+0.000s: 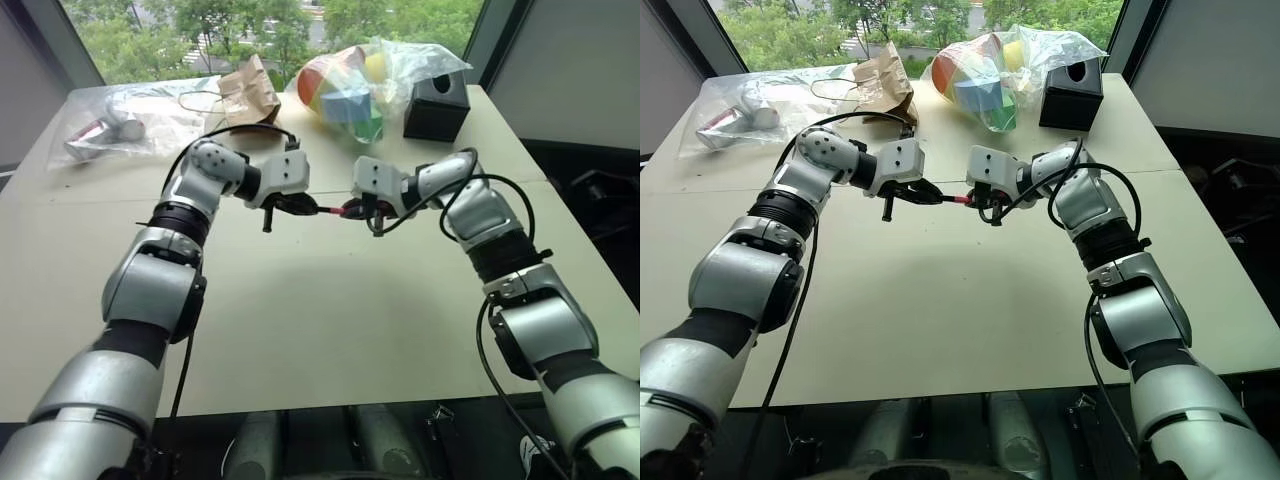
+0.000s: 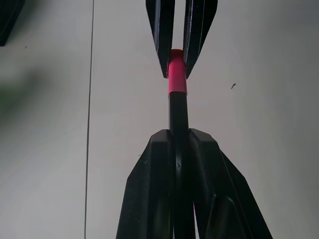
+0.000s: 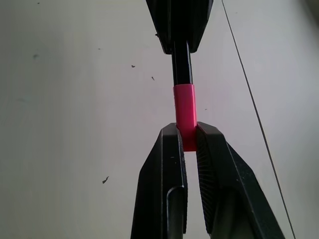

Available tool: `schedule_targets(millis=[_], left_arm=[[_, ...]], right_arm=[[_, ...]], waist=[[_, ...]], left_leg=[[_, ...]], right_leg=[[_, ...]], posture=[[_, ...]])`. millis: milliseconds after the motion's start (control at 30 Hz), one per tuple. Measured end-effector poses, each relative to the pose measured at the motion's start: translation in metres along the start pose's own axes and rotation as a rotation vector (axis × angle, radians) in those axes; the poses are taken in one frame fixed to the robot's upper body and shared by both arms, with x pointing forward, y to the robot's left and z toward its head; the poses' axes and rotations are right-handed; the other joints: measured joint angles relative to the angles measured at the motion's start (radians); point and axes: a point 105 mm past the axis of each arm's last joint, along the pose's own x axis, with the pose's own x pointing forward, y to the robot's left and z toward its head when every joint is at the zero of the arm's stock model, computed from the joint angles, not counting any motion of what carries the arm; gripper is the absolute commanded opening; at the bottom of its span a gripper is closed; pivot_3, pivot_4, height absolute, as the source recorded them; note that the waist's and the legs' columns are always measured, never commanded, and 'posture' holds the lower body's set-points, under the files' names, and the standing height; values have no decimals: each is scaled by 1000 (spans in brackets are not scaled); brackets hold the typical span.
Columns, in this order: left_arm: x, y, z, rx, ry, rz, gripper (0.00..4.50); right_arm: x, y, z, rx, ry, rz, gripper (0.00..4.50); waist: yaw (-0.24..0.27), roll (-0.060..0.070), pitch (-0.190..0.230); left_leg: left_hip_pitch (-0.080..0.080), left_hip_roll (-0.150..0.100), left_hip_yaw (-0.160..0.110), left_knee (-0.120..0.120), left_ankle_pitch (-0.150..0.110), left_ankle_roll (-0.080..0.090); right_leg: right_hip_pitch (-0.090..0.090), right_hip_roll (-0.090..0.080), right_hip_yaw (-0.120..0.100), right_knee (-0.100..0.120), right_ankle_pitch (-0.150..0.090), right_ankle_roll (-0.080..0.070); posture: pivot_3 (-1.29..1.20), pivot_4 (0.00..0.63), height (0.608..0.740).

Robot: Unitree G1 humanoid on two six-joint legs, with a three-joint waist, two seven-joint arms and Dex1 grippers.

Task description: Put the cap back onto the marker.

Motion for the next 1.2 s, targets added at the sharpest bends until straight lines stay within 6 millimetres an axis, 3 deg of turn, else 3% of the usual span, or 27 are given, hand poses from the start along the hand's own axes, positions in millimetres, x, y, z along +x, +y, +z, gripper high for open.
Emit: schedule_targets(millis=[200,333,400,700,867,967,1100,1200], left_arm=[[0,1,0,0,-1,5,283],[2,0,8,5,-46,-9,283],[7,-2,15,24,-68,-34,283],[-15,-1,11,15,-60,-53,283],[-32,-7,-20,-70,22,-23,283],[-39,-7,-38,-160,38,61,283],[-54,2,-53,-357,-85,323,283],[-68,-4,-67,-518,-137,520,283]], right_arm=[[0,-1,-1,7,-3,-1,30],[0,-4,-2,8,-1,-23,1657],[0,-4,-2,5,-1,-27,1657],[-6,-11,-17,36,33,-78,1657],[-35,-28,-28,145,16,-189,1657],[-52,-29,-37,205,-3,-252,1657],[-59,-10,-67,365,-18,-333,1657],[-66,-2,-75,479,-69,-406,1657]], waist=[[0,0,0],[2,0,0],[3,0,0],[0,0,0],[0,0,0],[2,0,0],[3,0,0],[-2,0,0]], left_leg=[[0,0,0,0,0,0],[0,0,0,0,0,0],[0,0,0,0,0,0],[0,0,1,0,0,0],[0,0,0,0,0,0],[0,0,-1,0,0,0],[0,0,-4,1,0,0],[0,0,-3,1,0,0]], right_leg=[[0,0,0,0,0,0],[0,0,0,0,0,0],[0,0,0,0,0,0],[-1,0,0,1,0,0],[-1,0,0,1,0,0],[-1,0,0,1,0,0],[-1,-1,1,3,0,0],[-3,-2,3,6,0,0]], posture=[[0,150,740],[0,150,740],[0,150,740],[0,150,740],[0,150,740],[0,150,740],[0,150,740],[0,150,740]])
